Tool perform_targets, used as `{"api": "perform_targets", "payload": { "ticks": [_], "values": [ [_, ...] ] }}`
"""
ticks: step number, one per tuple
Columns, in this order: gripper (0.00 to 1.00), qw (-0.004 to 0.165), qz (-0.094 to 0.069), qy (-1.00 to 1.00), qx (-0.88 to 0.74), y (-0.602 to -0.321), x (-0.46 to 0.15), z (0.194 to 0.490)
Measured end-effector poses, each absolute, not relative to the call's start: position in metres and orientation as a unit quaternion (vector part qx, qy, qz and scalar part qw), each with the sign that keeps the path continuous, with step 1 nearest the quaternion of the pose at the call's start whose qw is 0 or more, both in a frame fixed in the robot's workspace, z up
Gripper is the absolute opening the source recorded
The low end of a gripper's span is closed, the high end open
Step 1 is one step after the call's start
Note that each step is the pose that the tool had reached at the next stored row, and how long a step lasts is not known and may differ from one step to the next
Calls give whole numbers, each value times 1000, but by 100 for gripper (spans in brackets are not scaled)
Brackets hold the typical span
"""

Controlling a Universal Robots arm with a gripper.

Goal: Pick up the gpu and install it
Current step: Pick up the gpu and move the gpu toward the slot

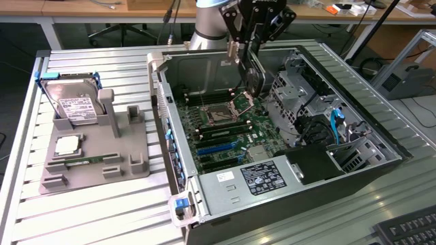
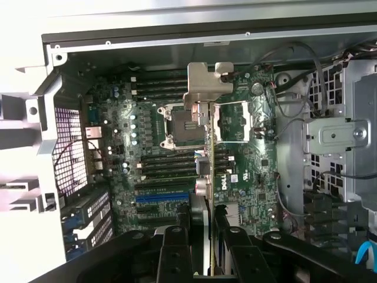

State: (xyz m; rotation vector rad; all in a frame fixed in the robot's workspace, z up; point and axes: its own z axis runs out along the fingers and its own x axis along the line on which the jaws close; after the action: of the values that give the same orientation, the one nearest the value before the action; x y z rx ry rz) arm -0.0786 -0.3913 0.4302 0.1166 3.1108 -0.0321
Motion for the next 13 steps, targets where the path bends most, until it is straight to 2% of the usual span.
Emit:
{"api": "perform_targets", "payload": {
  "ticks": [13],
  "values": [
    [27,14,-10,999,35,-392,-56,427]
  ]
}}
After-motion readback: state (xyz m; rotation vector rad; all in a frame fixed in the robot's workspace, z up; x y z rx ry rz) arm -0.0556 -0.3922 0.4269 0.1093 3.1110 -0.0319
